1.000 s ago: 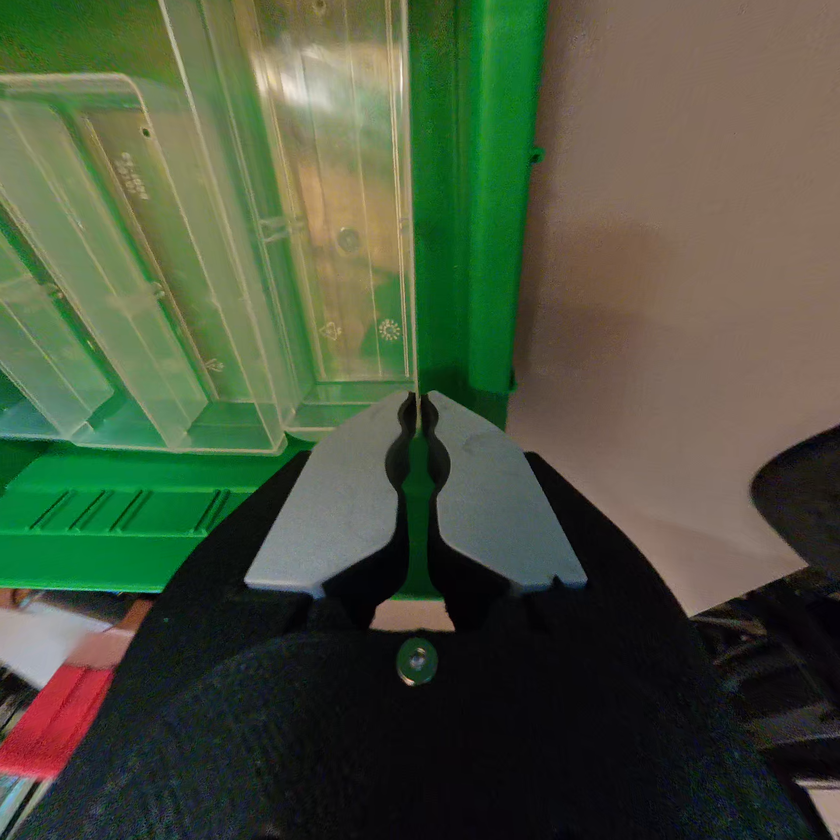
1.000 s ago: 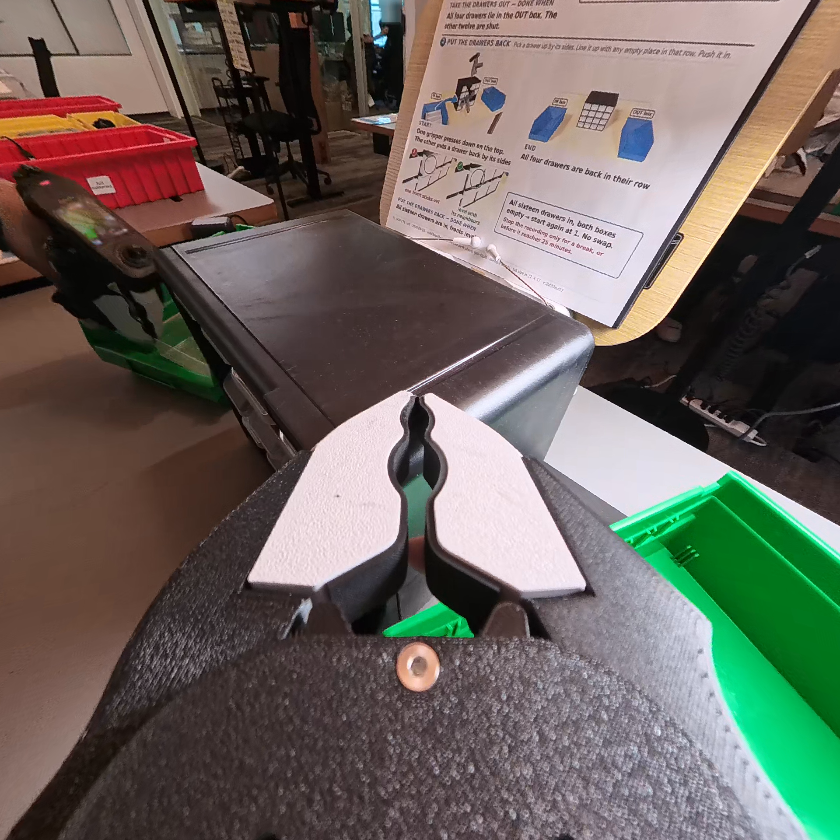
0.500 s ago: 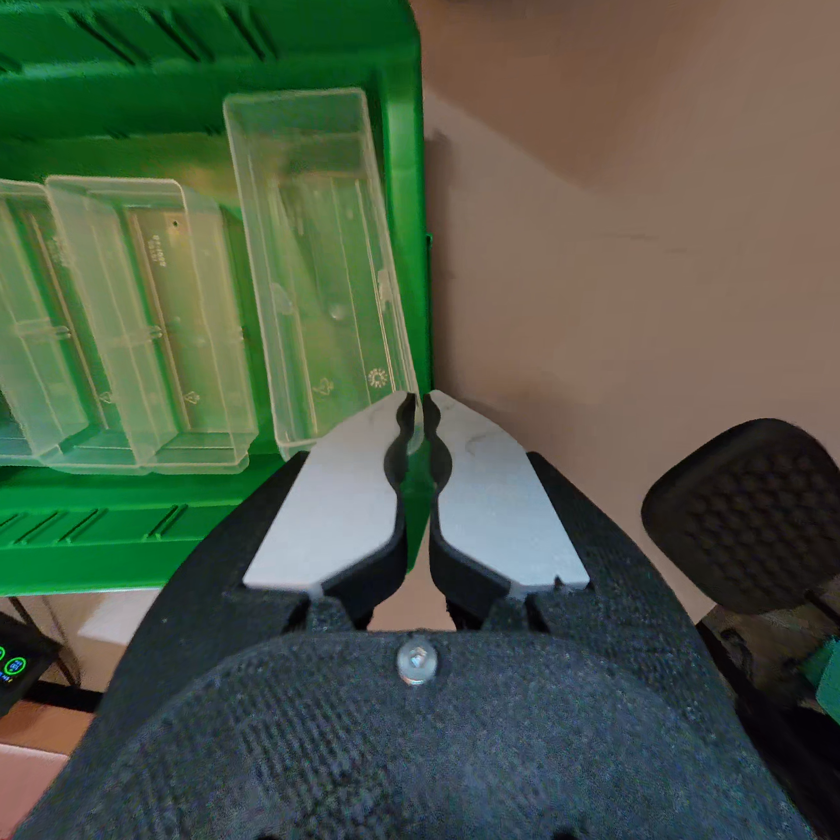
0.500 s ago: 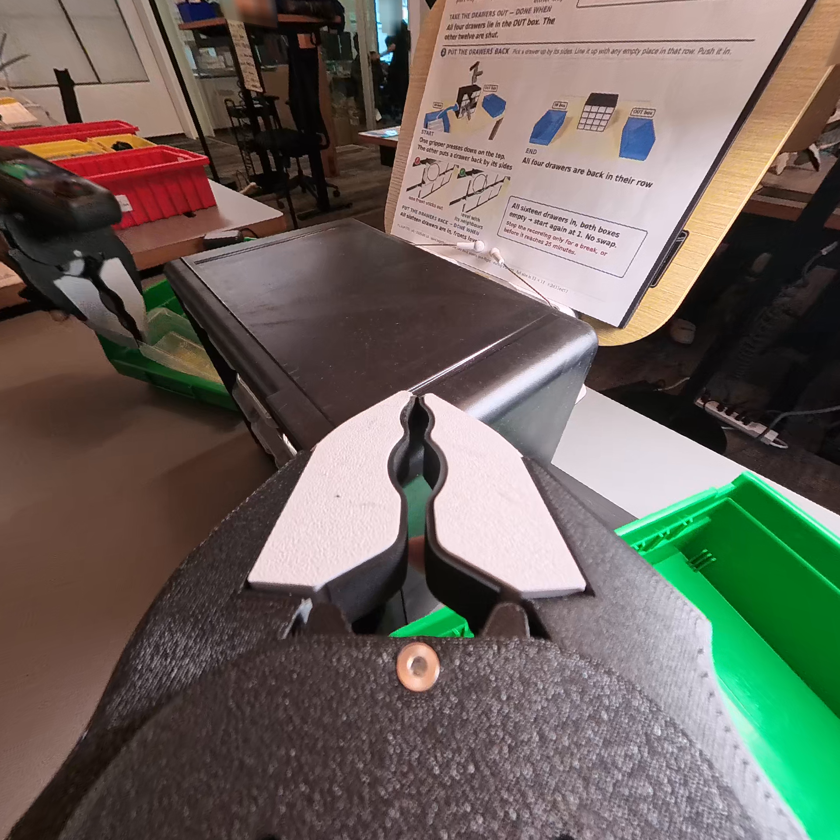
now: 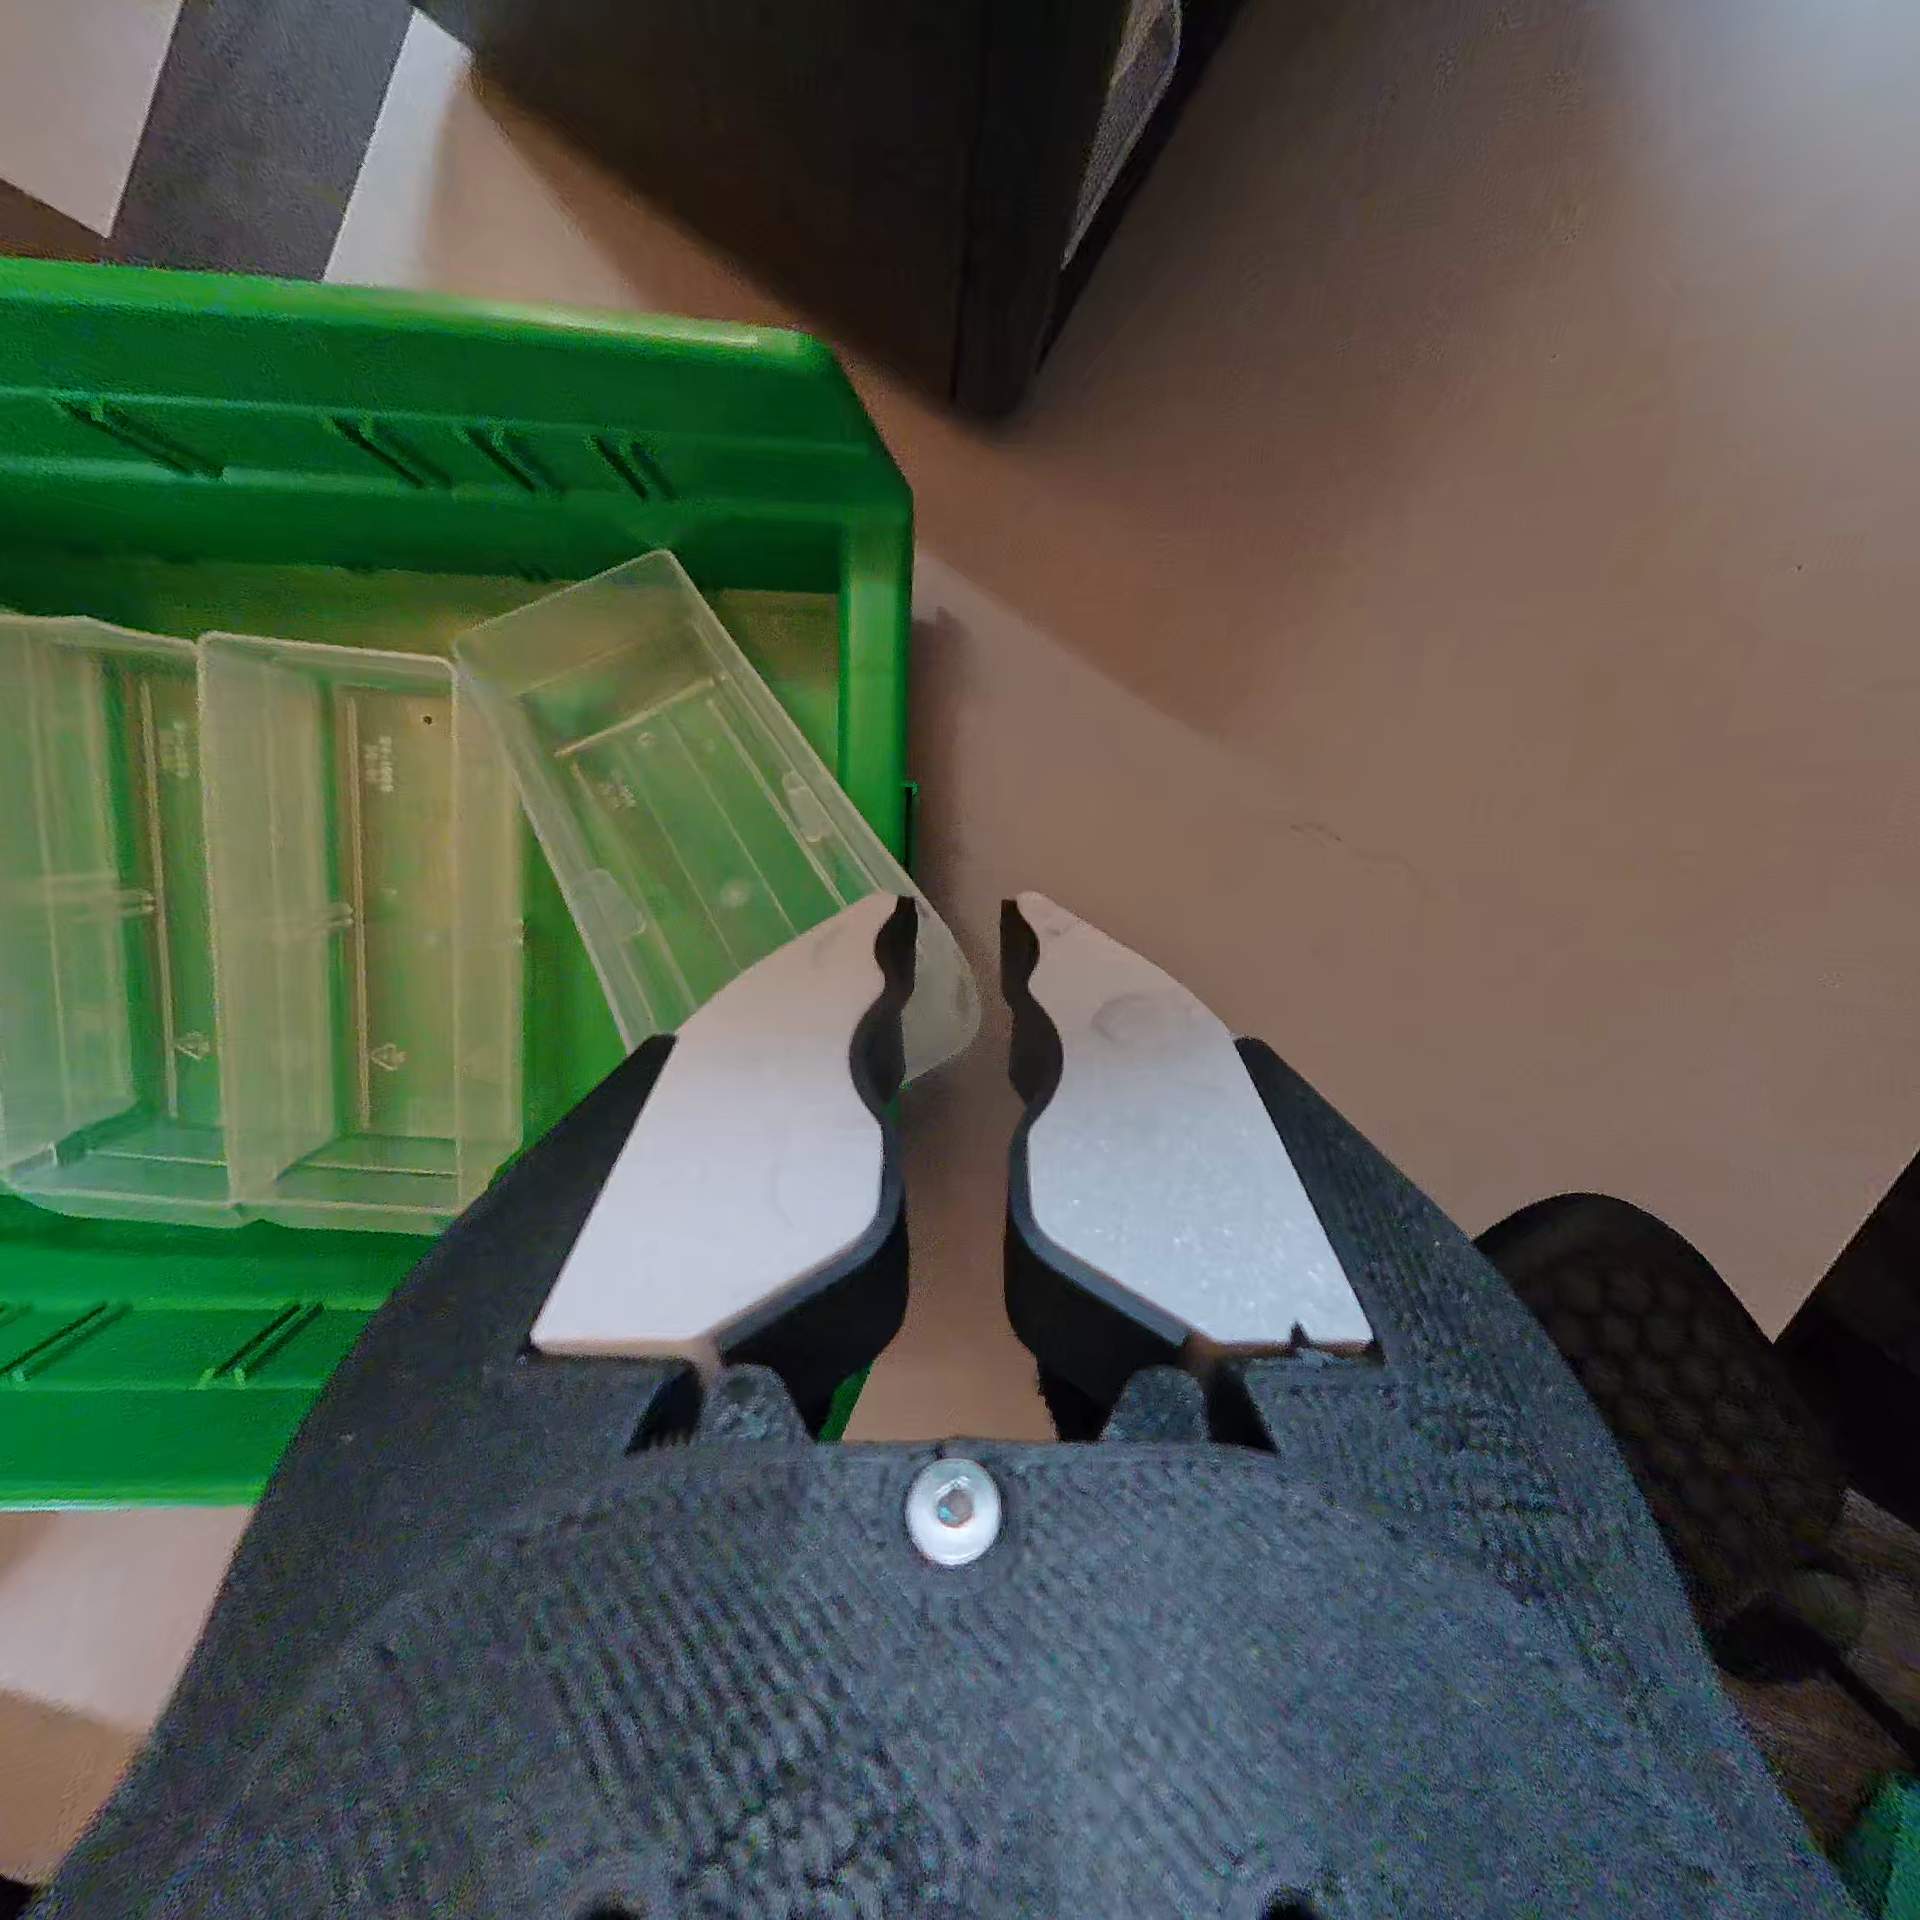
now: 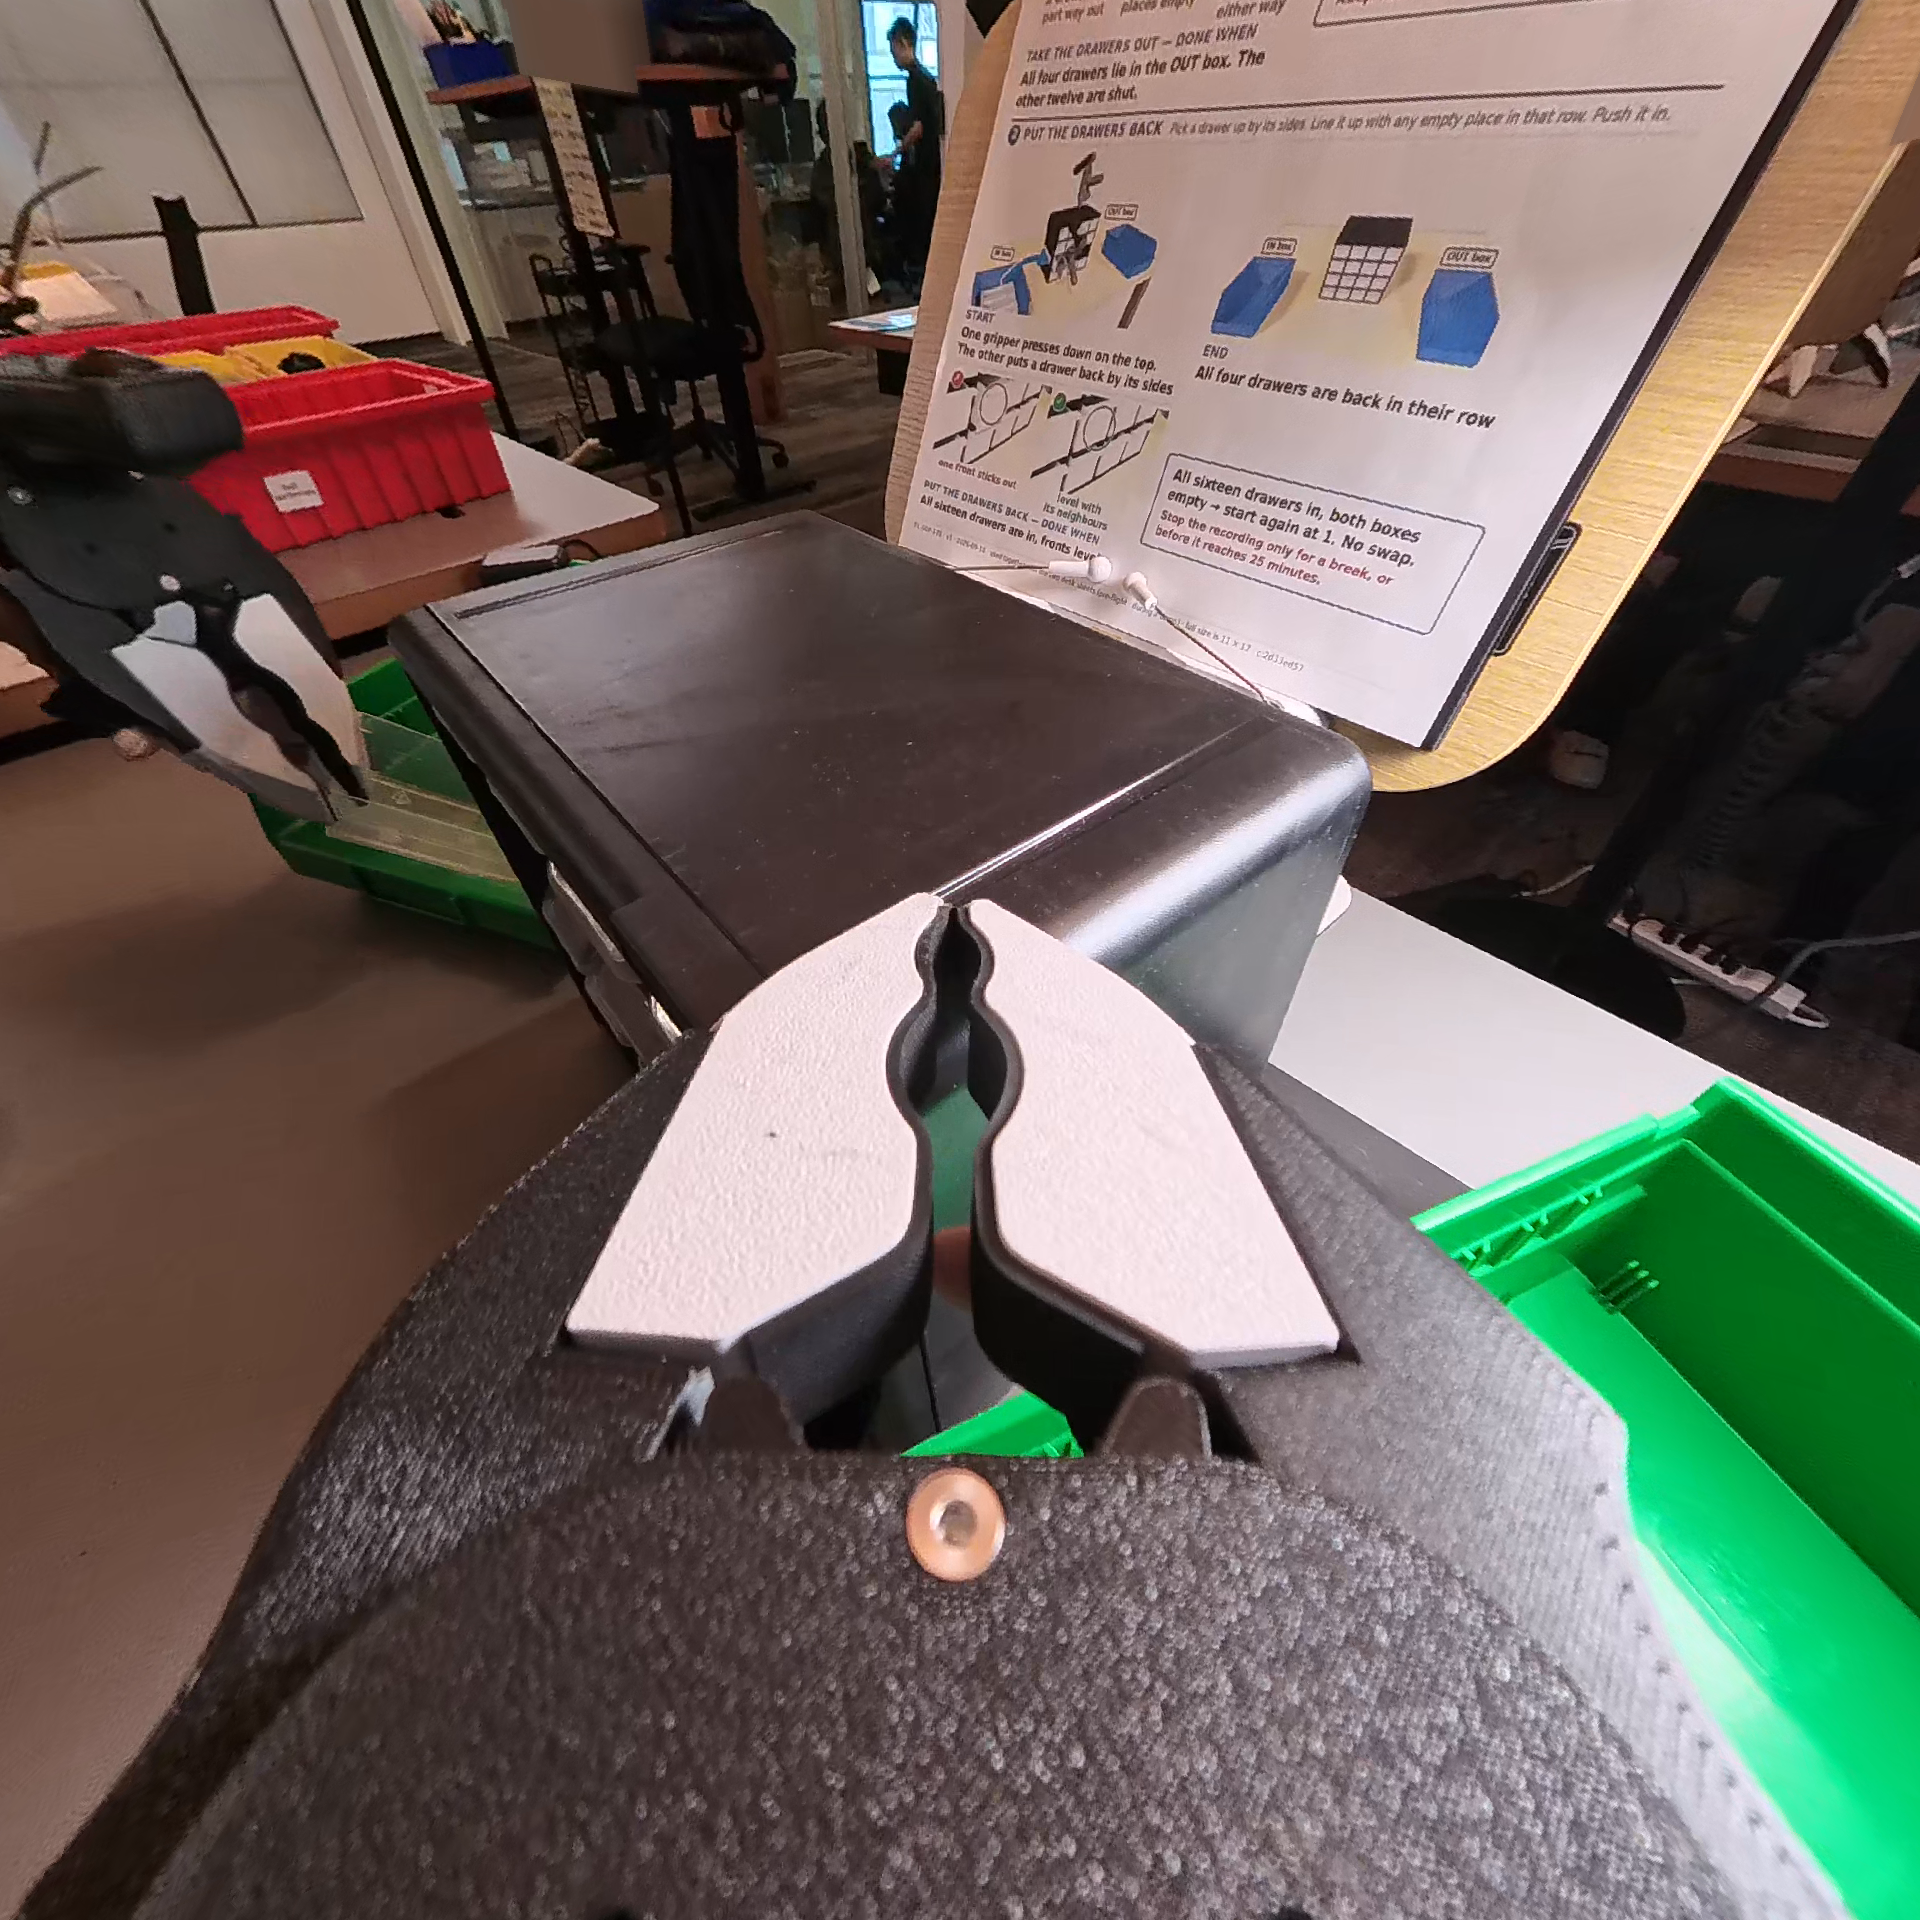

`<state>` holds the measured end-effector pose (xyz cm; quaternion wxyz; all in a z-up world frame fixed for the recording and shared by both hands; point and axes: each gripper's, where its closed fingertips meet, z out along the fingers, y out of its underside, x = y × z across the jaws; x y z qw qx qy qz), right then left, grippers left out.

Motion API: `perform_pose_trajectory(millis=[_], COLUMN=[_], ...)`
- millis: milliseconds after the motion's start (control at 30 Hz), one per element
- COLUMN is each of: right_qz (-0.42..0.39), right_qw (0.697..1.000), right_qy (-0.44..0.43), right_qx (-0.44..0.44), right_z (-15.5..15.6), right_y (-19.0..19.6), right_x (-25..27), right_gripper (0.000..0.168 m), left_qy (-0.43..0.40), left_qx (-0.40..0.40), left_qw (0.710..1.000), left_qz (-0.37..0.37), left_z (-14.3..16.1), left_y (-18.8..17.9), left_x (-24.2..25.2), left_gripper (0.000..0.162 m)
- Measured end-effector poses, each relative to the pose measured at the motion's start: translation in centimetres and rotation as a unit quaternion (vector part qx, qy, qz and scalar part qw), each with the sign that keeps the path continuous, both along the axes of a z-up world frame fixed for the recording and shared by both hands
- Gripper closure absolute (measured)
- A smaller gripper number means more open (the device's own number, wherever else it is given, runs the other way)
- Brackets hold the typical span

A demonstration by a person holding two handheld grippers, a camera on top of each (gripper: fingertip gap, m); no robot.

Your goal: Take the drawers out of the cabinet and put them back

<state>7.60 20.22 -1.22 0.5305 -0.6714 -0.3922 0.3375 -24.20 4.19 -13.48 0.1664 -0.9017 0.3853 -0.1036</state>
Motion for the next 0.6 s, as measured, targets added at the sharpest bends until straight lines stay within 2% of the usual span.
perform_pose_trajectory(millis=[167, 333, 400, 500, 600], right_qz=[0.002, 0.007, 0.008, 0.009, 0.01], right_qw=[1.0, 1.0, 1.0, 1.0, 1.0], right_qy=[0.002, 0.011, 0.013, 0.014, 0.016], right_qx=[-0.001, -0.007, -0.008, -0.009, -0.009], right_z=[0.0, 0.0, 0.0, 0.0, 0.0], right_y=[0.0, 0.0, 0.0, 0.0, 0.0], right_x=[0.0, 0.0, 0.0, 0.0, 0.0], right_gripper=[0.168, 0.168, 0.168, 0.168, 0.168], left_qy=[0.015, 0.08, 0.103, 0.123, 0.093], left_qx=[0.017, -0.007, -0.014, 0.002, 0.008], left_qw=[0.999, 0.993, 0.99, 0.989, 0.994], left_qz=[-0.045, -0.092, -0.098, -0.086, -0.056], left_z=[0.2, -0.9, -1.3, -1.4, -0.7], left_y=[-0.6, -1.8, -2.0, -1.5, -1.0], left_x=[0.7, -0.4, -0.9, -1.6, -1.3], left_gripper=[0.142, 0.138, 0.142, 0.158, 0.159])
